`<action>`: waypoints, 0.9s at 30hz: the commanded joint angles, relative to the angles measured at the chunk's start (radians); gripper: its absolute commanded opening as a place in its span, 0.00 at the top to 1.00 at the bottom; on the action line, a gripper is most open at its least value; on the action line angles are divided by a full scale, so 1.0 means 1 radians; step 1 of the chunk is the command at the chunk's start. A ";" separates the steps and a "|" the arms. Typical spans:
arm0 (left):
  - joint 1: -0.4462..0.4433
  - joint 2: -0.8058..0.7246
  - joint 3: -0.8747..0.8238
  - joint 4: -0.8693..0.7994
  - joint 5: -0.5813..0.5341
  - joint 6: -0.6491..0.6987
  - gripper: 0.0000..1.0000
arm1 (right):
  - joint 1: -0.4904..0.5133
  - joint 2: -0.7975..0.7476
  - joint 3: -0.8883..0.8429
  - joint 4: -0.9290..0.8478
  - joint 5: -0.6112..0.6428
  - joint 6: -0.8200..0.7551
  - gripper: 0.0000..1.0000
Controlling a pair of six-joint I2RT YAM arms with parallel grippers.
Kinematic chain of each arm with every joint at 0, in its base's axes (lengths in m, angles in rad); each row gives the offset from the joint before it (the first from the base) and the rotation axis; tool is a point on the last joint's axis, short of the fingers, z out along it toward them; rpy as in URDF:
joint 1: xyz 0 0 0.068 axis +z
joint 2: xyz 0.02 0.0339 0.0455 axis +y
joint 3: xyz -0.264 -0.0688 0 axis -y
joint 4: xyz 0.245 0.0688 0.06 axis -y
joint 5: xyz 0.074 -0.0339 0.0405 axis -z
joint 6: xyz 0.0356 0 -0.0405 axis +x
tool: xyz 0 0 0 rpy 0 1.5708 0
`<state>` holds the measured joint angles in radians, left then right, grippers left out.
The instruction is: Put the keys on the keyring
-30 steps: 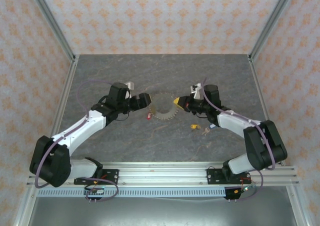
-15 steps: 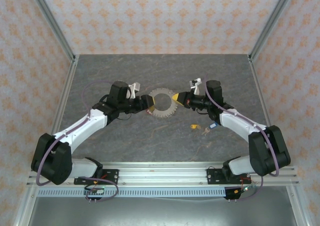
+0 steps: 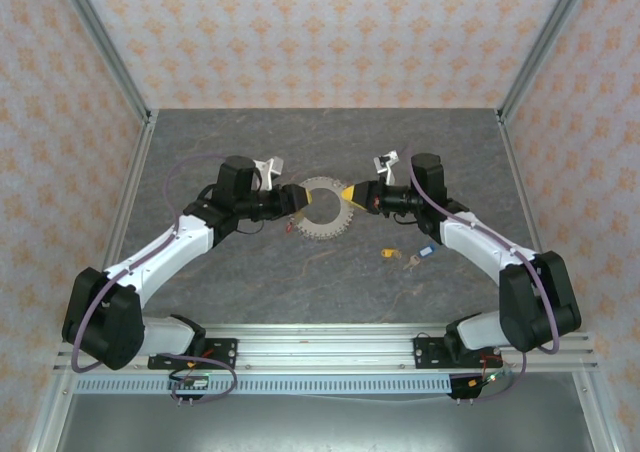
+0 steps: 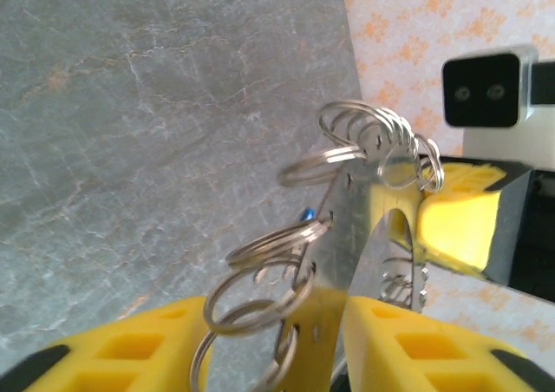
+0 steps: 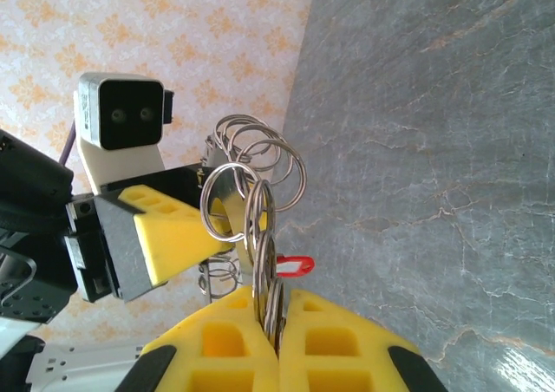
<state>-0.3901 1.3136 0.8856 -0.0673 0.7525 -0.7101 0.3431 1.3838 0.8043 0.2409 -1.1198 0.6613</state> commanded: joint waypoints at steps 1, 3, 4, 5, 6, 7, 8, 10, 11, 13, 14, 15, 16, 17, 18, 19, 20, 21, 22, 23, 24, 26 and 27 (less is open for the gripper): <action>0.008 -0.016 0.031 0.026 0.031 0.000 0.68 | -0.008 0.009 0.047 -0.008 -0.048 -0.044 1.00; 0.008 -0.021 0.033 0.024 0.031 -0.005 0.74 | -0.007 0.016 0.051 -0.020 -0.038 -0.055 1.00; 0.008 -0.024 0.033 0.018 0.029 -0.006 0.79 | -0.007 0.022 0.054 -0.020 -0.036 -0.057 0.97; 0.008 -0.026 0.035 0.013 0.025 -0.006 0.82 | -0.007 0.024 0.054 -0.020 -0.034 -0.057 0.96; 0.008 -0.030 0.035 0.012 0.020 -0.010 0.85 | -0.008 0.027 0.055 -0.022 -0.030 -0.059 0.96; 0.008 -0.036 0.033 0.015 0.015 -0.016 0.87 | -0.008 0.026 0.056 -0.028 -0.023 -0.064 0.96; 0.008 -0.040 0.034 0.017 0.010 -0.021 0.89 | -0.007 0.025 0.058 -0.038 -0.012 -0.071 0.94; 0.008 -0.055 0.036 0.012 -0.007 -0.024 0.96 | -0.008 0.017 0.063 -0.069 0.016 -0.093 0.91; 0.008 -0.061 0.038 0.008 -0.016 -0.026 0.98 | -0.008 0.011 0.067 -0.084 0.030 -0.103 0.90; 0.008 -0.074 0.041 0.006 -0.031 -0.033 0.99 | -0.007 0.002 0.070 -0.098 0.055 -0.111 0.87; 0.008 -0.078 0.042 0.009 -0.030 -0.037 0.99 | -0.007 0.000 0.071 -0.094 0.057 -0.111 0.87; 0.008 -0.081 0.042 0.010 -0.031 -0.039 1.00 | -0.007 -0.003 0.071 -0.093 0.060 -0.109 0.84; 0.008 -0.086 0.041 0.013 -0.032 -0.042 1.00 | -0.008 -0.004 0.073 -0.099 0.069 -0.110 0.74; 0.008 -0.093 0.039 0.015 -0.042 -0.049 1.00 | -0.008 -0.011 0.077 -0.117 0.091 -0.115 0.73; 0.008 -0.103 0.033 0.018 -0.057 -0.057 1.00 | -0.008 -0.018 0.079 -0.128 0.111 -0.119 0.73; 0.008 -0.113 0.026 0.030 -0.067 -0.068 1.00 | -0.008 -0.026 0.079 -0.135 0.129 -0.119 0.69; 0.008 -0.127 0.013 0.052 -0.078 -0.082 1.00 | -0.007 -0.038 0.079 -0.149 0.157 -0.121 0.62; 0.008 -0.141 0.003 0.066 -0.093 -0.091 1.00 | -0.007 -0.054 0.077 -0.157 0.189 -0.122 0.62; 0.008 -0.152 -0.005 0.078 -0.110 -0.100 1.00 | -0.007 -0.068 0.072 -0.159 0.209 -0.122 0.63; 0.009 -0.165 -0.014 0.094 -0.130 -0.110 1.00 | -0.007 -0.084 0.067 -0.162 0.233 -0.123 0.61; 0.008 -0.178 -0.026 0.114 -0.151 -0.121 1.00 | -0.007 -0.104 0.068 -0.181 0.267 -0.127 0.55; 0.008 -0.205 -0.057 0.173 -0.182 -0.148 1.00 | -0.007 -0.154 0.071 -0.232 0.358 -0.146 0.49; 0.008 -0.221 -0.075 0.210 -0.201 -0.164 1.00 | -0.007 -0.189 0.064 -0.242 0.411 -0.151 0.48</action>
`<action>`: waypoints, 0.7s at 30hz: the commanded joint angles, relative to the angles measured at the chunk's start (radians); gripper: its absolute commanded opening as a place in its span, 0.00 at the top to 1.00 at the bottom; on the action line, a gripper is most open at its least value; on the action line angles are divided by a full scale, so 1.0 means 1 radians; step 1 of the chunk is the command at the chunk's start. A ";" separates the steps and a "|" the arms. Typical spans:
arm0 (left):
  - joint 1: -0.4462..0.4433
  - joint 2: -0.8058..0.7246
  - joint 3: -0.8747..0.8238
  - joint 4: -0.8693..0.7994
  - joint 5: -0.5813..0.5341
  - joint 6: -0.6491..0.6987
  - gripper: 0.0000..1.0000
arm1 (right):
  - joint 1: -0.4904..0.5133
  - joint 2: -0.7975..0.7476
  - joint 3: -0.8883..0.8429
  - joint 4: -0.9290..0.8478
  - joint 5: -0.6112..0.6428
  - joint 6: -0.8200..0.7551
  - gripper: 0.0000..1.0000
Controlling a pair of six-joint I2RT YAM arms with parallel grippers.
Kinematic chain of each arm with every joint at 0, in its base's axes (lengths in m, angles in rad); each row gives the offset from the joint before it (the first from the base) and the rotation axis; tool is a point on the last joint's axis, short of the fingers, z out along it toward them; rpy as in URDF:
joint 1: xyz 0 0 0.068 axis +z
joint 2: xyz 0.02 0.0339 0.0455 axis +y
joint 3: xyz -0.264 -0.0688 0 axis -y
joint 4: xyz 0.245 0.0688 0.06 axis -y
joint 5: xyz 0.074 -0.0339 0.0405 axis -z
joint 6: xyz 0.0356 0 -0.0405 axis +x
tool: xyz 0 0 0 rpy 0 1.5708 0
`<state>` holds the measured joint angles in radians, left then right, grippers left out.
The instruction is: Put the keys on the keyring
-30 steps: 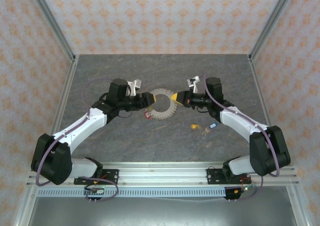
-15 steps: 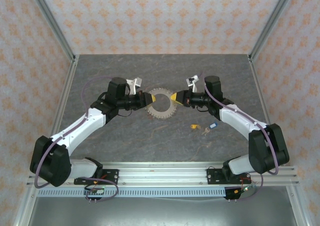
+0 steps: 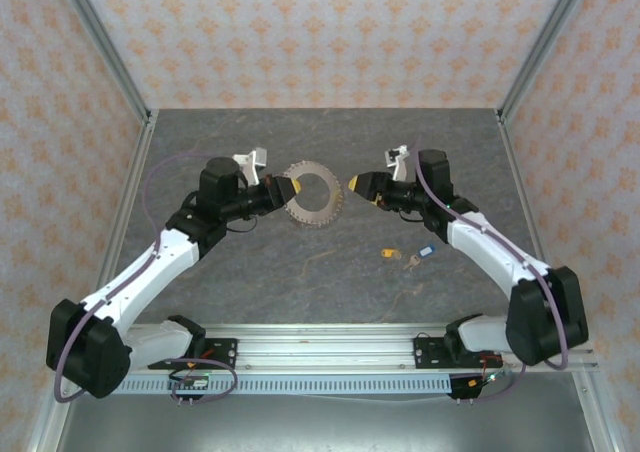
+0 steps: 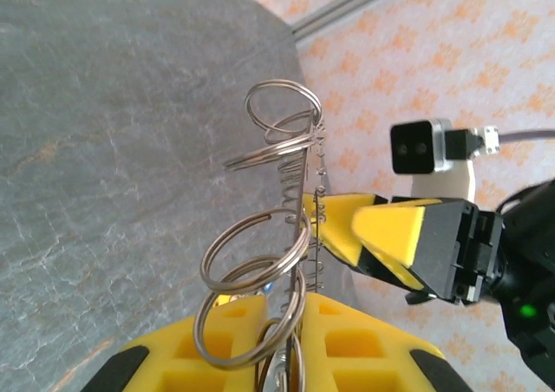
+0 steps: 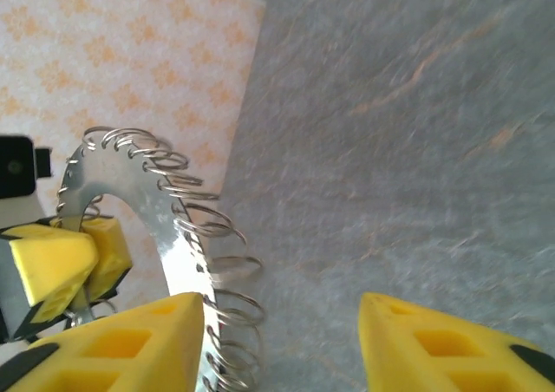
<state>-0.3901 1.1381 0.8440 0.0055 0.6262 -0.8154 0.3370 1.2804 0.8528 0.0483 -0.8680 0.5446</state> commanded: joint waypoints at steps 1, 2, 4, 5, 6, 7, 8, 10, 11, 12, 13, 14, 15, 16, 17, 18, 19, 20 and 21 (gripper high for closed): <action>0.008 -0.060 -0.050 0.164 -0.093 -0.071 1.00 | -0.002 -0.124 0.005 -0.048 0.198 -0.036 0.45; 0.008 -0.075 -0.067 0.196 -0.116 -0.084 1.00 | -0.002 -0.168 -0.016 -0.029 0.241 -0.035 0.43; 0.007 -0.097 -0.093 0.261 -0.135 -0.094 1.00 | -0.002 -0.245 -0.077 0.056 0.273 -0.036 0.43; 0.004 -0.105 -0.098 0.279 -0.143 -0.093 1.00 | -0.002 -0.292 -0.115 0.124 0.260 -0.054 0.40; 0.002 -0.114 -0.100 0.288 -0.158 -0.088 1.00 | -0.001 -0.333 -0.155 0.195 0.228 -0.078 0.38; -0.006 -0.122 -0.103 0.300 -0.173 -0.081 1.00 | 0.000 -0.363 -0.186 0.250 0.205 -0.095 0.40; -0.016 -0.131 -0.112 0.326 -0.186 -0.068 1.00 | 0.009 -0.384 -0.213 0.294 0.189 -0.116 0.44; -0.036 -0.152 -0.126 0.357 -0.235 -0.056 1.00 | 0.055 -0.418 -0.226 0.272 0.230 -0.186 0.56; -0.053 -0.163 -0.142 0.390 -0.262 -0.050 1.00 | 0.100 -0.432 -0.225 0.241 0.263 -0.257 0.58; -0.069 -0.172 -0.158 0.428 -0.287 -0.050 1.00 | 0.153 -0.443 -0.233 0.231 0.300 -0.339 0.61; -0.081 -0.176 -0.166 0.449 -0.302 -0.049 1.00 | 0.207 -0.449 -0.242 0.228 0.340 -0.410 0.65; -0.086 -0.178 -0.167 0.460 -0.306 -0.053 1.00 | 0.265 -0.456 -0.253 0.230 0.382 -0.501 0.67; -0.090 -0.176 -0.166 0.466 -0.301 -0.057 1.00 | 0.310 -0.461 -0.266 0.249 0.432 -0.580 0.71; -0.092 -0.173 -0.167 0.480 -0.296 -0.066 1.00 | 0.340 -0.460 -0.283 0.277 0.464 -0.633 0.79; -0.096 -0.169 -0.171 0.505 -0.288 -0.077 1.00 | 0.371 -0.457 -0.300 0.318 0.488 -0.705 0.87; -0.098 -0.165 -0.176 0.527 -0.285 -0.093 1.00 | 0.402 -0.454 -0.317 0.363 0.523 -0.757 0.94; -0.100 -0.161 -0.180 0.544 -0.288 -0.109 1.00 | 0.428 -0.450 -0.331 0.399 0.560 -0.789 0.96; -0.102 -0.157 -0.190 0.572 -0.290 -0.123 1.00 | 0.460 -0.446 -0.340 0.428 0.591 -0.831 0.96; -0.102 -0.154 -0.197 0.598 -0.293 -0.134 1.00 | 0.485 -0.444 -0.344 0.441 0.605 -0.873 0.94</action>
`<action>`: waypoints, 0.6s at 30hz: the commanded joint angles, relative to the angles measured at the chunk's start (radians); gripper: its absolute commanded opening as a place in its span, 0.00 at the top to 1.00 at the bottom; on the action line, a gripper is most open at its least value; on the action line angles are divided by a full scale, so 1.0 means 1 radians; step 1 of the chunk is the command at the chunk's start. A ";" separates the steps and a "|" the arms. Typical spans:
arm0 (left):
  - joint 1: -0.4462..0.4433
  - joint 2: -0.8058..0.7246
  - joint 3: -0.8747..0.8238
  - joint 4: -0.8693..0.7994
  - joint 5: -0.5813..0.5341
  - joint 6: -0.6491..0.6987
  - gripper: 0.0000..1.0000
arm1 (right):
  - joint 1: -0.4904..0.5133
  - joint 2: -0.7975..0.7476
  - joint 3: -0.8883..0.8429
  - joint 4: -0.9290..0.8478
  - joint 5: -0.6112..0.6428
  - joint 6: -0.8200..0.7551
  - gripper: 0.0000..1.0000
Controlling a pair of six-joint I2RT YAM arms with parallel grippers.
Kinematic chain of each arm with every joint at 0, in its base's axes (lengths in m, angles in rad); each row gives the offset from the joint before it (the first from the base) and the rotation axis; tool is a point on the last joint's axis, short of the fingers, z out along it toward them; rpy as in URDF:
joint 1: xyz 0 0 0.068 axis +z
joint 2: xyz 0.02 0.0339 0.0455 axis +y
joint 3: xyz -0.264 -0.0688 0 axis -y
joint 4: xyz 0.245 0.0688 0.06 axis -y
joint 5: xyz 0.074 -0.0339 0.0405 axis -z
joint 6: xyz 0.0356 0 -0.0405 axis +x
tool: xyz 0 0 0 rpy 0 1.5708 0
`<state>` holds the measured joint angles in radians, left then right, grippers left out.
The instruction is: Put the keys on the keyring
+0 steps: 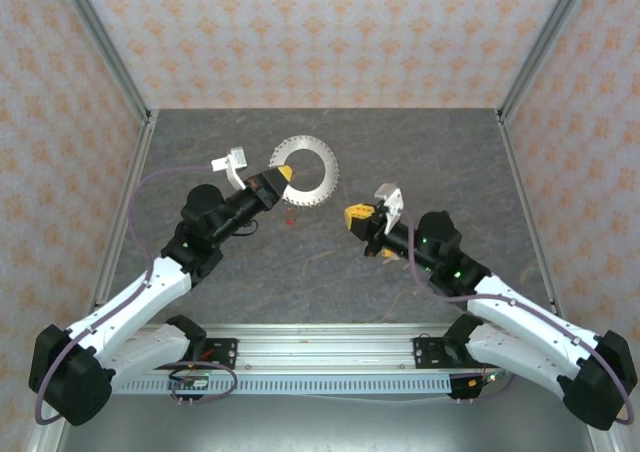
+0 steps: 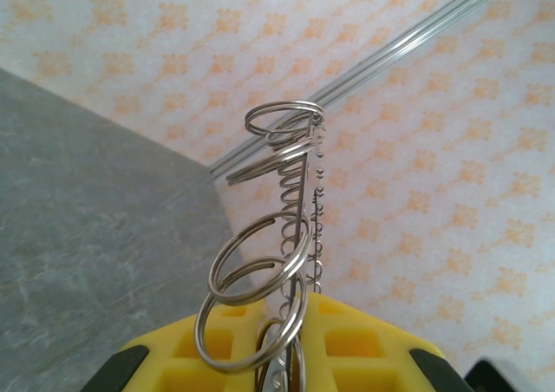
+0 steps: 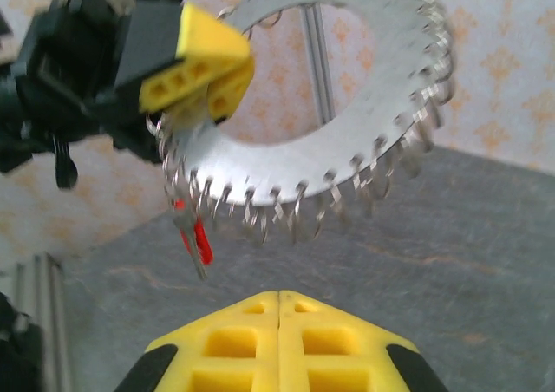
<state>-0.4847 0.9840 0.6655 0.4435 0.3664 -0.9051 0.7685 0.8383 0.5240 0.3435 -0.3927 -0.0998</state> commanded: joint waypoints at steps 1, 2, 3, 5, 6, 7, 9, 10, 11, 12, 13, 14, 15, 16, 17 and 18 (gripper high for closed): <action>-0.009 0.002 -0.027 0.183 -0.040 -0.057 1.00 | 0.083 0.003 -0.016 0.149 0.145 -0.281 0.94; -0.012 0.007 -0.032 0.207 -0.043 -0.065 1.00 | 0.114 0.012 -0.016 0.154 0.171 -0.322 0.93; -0.014 0.011 -0.034 0.223 -0.042 -0.071 1.00 | 0.136 0.021 -0.015 0.166 0.193 -0.357 0.93; -0.015 0.026 -0.032 0.248 -0.033 -0.076 1.00 | 0.177 0.050 -0.019 0.200 0.229 -0.423 0.91; -0.016 0.032 -0.031 0.258 -0.027 -0.078 1.00 | 0.189 0.064 -0.019 0.219 0.239 -0.444 0.91; -0.017 0.044 -0.029 0.271 -0.023 -0.082 1.00 | 0.196 0.080 -0.019 0.241 0.245 -0.458 0.91; -0.018 0.065 -0.029 0.301 -0.010 -0.092 1.00 | 0.202 0.111 -0.013 0.276 0.246 -0.462 0.91; -0.019 0.077 -0.029 0.321 -0.008 -0.102 1.00 | 0.205 0.126 -0.005 0.283 0.236 -0.463 0.90; -0.020 0.088 -0.030 0.341 -0.004 -0.109 1.00 | 0.206 0.143 0.003 0.290 0.228 -0.454 0.89; -0.021 0.096 -0.030 0.358 -0.003 -0.115 1.00 | 0.206 0.156 0.005 0.307 0.227 -0.444 0.89; -0.020 0.104 -0.029 0.371 -0.002 -0.119 1.00 | 0.206 0.171 0.002 0.336 0.228 -0.436 0.87; -0.022 0.110 -0.028 0.381 0.001 -0.120 1.00 | 0.207 0.183 -0.003 0.367 0.227 -0.433 0.86; -0.022 0.115 -0.026 0.392 0.006 -0.121 1.00 | 0.207 0.193 -0.005 0.383 0.229 -0.433 0.86; -0.022 0.121 -0.024 0.401 0.010 -0.124 1.00 | 0.207 0.201 0.001 0.386 0.232 -0.436 0.85; -0.022 0.125 -0.022 0.405 0.014 -0.124 1.00 | 0.207 0.207 0.008 0.385 0.229 -0.437 0.85; -0.022 0.127 -0.022 0.404 0.015 -0.126 1.00 | 0.207 0.211 0.011 0.388 0.226 -0.435 0.85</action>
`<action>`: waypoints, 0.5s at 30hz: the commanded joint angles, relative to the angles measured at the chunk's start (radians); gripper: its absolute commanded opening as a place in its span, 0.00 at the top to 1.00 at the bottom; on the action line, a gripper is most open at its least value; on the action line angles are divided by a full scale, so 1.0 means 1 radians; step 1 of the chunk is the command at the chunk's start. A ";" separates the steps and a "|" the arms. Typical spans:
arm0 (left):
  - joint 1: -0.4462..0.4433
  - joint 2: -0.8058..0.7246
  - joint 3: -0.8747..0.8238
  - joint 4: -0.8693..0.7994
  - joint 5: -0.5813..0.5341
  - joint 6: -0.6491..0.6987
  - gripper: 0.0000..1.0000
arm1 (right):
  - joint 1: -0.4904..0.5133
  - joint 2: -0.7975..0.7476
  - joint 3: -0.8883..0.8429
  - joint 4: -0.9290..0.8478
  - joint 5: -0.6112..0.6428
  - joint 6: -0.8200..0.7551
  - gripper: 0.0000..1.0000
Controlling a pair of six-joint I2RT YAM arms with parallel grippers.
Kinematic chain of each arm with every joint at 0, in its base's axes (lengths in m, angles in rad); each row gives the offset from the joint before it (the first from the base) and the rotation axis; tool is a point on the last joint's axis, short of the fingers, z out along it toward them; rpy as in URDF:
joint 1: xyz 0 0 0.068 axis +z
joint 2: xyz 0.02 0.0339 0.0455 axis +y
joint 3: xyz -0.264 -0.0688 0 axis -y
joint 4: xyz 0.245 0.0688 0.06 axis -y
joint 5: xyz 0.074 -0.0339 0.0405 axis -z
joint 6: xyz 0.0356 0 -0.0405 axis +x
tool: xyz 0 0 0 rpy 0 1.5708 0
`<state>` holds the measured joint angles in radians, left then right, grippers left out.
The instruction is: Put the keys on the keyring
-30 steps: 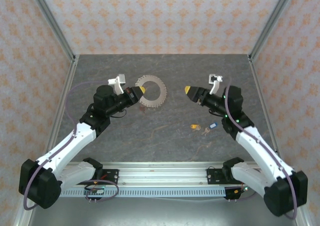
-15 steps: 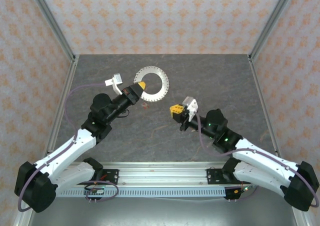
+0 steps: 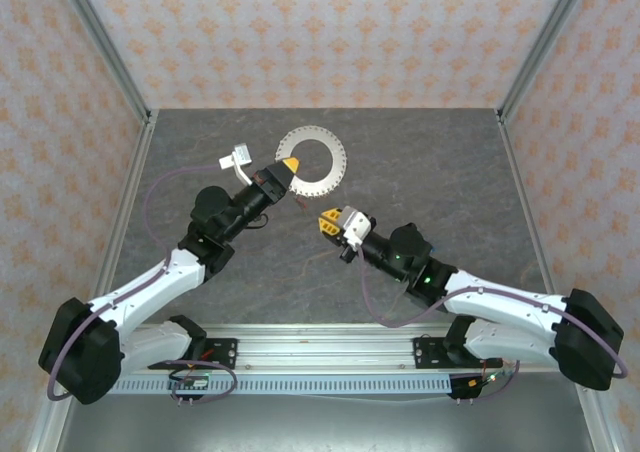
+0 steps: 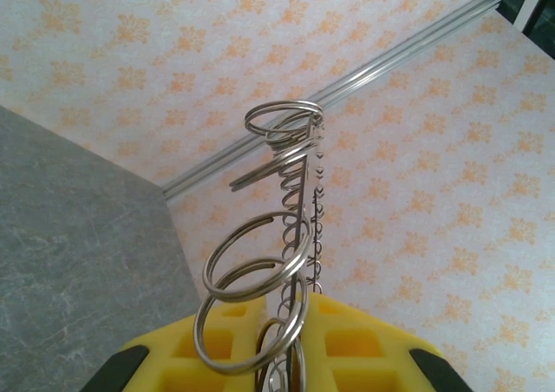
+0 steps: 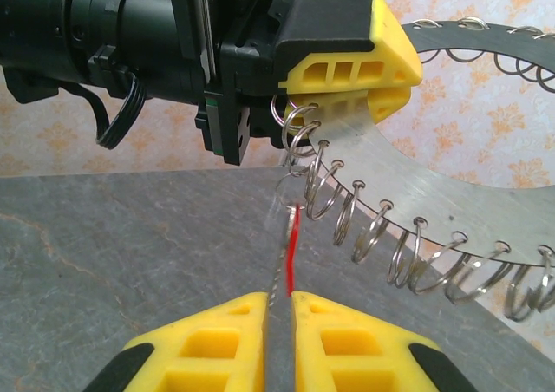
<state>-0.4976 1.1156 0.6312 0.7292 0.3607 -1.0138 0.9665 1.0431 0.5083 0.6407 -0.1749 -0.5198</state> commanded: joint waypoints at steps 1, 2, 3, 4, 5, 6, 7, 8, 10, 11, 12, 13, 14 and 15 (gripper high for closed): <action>-0.009 -0.002 0.013 0.124 0.022 -0.018 1.00 | 0.009 0.011 0.028 0.105 0.003 -0.011 0.86; -0.009 0.001 0.012 0.133 0.025 -0.021 1.00 | 0.009 0.015 0.027 0.125 -0.001 0.000 0.85; -0.009 0.005 0.011 0.137 0.028 -0.023 1.00 | 0.009 0.018 0.027 0.134 -0.004 0.004 0.85; -0.009 0.007 0.013 0.143 0.034 -0.024 1.00 | 0.009 0.023 0.031 0.134 -0.009 0.005 0.85; -0.009 0.011 0.016 0.150 0.042 -0.025 1.00 | 0.008 0.026 0.034 0.127 -0.010 0.006 0.85; -0.009 0.014 0.018 0.156 0.050 -0.024 1.00 | 0.009 0.029 0.035 0.130 -0.007 0.007 0.85; -0.008 0.017 0.022 0.157 0.055 -0.025 1.00 | 0.009 0.030 0.032 0.143 -0.003 0.009 0.85; -0.009 0.019 0.025 0.155 0.059 -0.021 1.00 | 0.009 0.031 0.023 0.160 0.007 0.012 0.85; -0.009 0.020 0.030 0.145 0.064 -0.013 1.00 | 0.009 0.026 0.012 0.174 0.028 0.003 0.85; -0.009 0.019 0.031 0.145 0.063 -0.013 1.00 | 0.009 0.022 0.012 0.165 0.017 -0.004 0.85; -0.009 0.021 0.031 0.145 0.059 -0.014 1.00 | 0.009 0.020 0.018 0.154 0.002 -0.009 0.85; -0.009 0.024 0.033 0.147 0.058 -0.016 1.00 | 0.009 0.021 0.026 0.151 -0.008 0.003 0.85; -0.009 0.026 0.034 0.148 0.059 -0.018 1.00 | 0.009 0.024 0.033 0.154 -0.017 0.013 0.85; -0.009 0.029 0.035 0.148 0.060 -0.019 1.00 | 0.010 0.029 0.036 0.155 -0.018 0.011 0.85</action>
<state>-0.4976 1.1458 0.6312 0.7971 0.4038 -1.0245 0.9665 1.0744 0.5095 0.7471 -0.1703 -0.5201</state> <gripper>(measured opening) 0.130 0.151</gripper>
